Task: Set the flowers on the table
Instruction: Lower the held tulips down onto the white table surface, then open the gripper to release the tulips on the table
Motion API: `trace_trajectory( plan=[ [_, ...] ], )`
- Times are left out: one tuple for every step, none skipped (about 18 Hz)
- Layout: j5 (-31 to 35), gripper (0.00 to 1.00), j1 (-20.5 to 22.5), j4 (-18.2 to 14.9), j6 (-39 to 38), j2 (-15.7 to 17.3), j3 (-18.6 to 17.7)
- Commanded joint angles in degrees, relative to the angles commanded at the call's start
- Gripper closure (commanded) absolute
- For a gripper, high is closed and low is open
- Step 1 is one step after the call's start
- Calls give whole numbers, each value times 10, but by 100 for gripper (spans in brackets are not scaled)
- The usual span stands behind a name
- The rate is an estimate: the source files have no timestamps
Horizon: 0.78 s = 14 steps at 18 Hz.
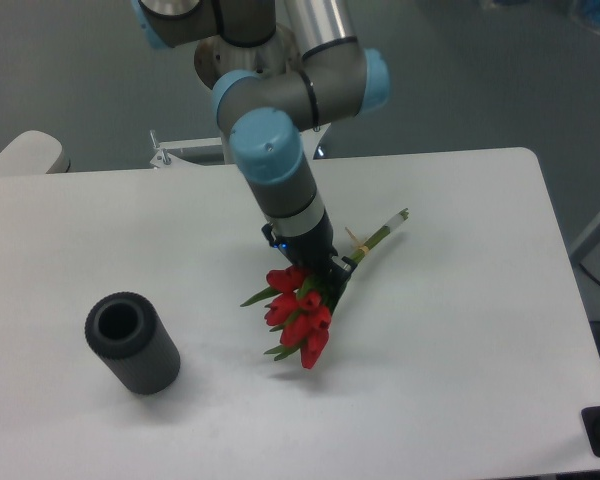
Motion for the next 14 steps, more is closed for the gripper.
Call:
trace_trajectory(
  plan=[
    [0, 68, -3, 1, 0, -4, 0],
    [0, 65, -3, 1, 1, -6, 0],
    [-1, 55, -4, 1, 1, -7, 2],
    [-1, 42, -4, 1, 1, -8, 4],
    [-1, 8, -3, 1, 4, -9, 10],
    [-2, 0, 0, 1, 2, -4, 17],
    [-3, 0, 1, 0, 0, -3, 24],
    [-4, 0, 2, 0, -1, -1, 32],
    [-1, 0, 3, -1, -1, 0, 46],
    [0, 0, 3, -3, -2, 0, 60],
    [2, 0, 3, -5, -6, 0, 75],
    [1, 0, 6, -8, -11, 0, 89],
    [-3, 0, 11, -9, -12, 4, 97],
    [-10, 0, 18, -9, -12, 14, 103]
  ],
)
